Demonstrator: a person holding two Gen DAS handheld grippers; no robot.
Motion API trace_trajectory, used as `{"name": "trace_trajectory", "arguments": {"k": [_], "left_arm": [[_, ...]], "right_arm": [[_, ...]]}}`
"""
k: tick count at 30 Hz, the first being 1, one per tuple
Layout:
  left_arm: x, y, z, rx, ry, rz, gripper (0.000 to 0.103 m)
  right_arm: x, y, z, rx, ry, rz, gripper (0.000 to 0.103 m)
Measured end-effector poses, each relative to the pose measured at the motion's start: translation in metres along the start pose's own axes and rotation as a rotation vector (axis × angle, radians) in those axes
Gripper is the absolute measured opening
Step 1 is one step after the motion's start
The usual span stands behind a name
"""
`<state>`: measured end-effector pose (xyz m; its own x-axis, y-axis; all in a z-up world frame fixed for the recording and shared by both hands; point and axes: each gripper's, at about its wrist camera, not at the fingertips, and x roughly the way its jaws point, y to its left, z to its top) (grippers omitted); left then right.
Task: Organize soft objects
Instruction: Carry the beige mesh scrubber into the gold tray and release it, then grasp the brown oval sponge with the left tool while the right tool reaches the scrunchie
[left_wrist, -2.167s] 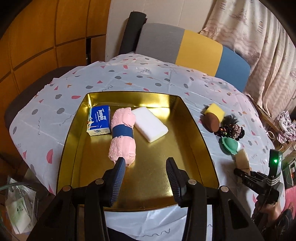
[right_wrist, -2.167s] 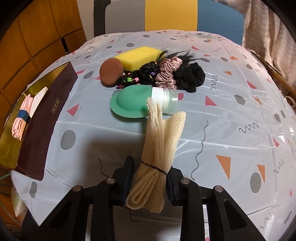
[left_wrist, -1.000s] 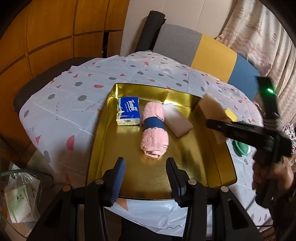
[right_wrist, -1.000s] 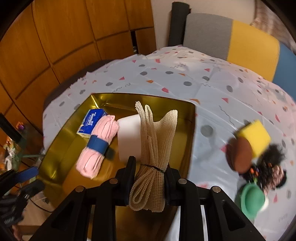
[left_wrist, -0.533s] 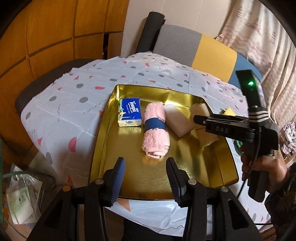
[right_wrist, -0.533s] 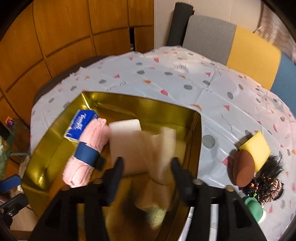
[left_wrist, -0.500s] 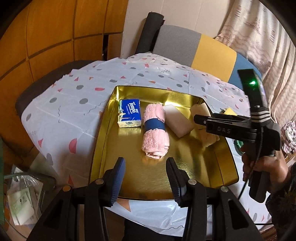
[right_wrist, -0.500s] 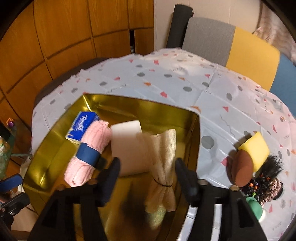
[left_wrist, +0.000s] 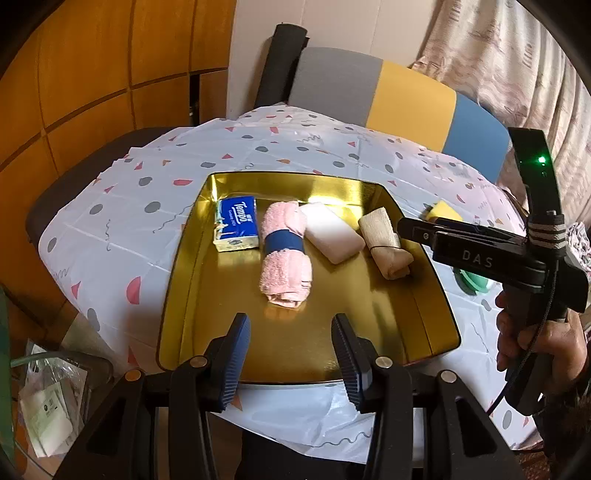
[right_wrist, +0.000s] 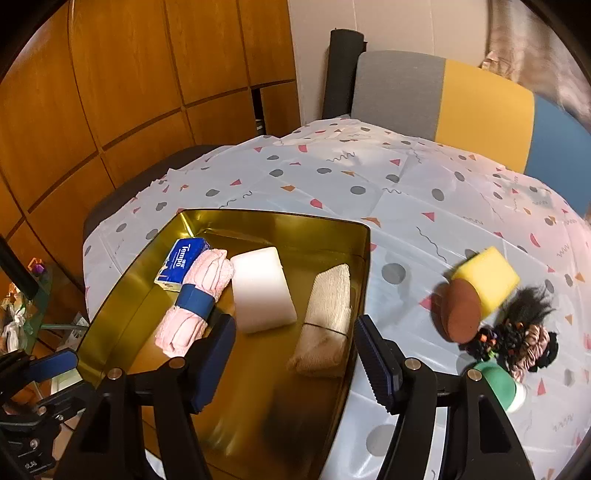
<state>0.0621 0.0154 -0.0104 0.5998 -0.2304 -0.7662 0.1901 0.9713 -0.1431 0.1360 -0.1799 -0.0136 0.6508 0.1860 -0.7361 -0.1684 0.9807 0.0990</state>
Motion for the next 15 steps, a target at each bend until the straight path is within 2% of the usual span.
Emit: {"name": "trace_trajectory", "arguments": {"k": [15], "left_arm": [[0.001,-0.021,-0.003,0.051,0.012,-0.018,0.046]], "right_arm": [[-0.037,-0.041,-0.023,0.094,-0.054,-0.04,0.07]]}}
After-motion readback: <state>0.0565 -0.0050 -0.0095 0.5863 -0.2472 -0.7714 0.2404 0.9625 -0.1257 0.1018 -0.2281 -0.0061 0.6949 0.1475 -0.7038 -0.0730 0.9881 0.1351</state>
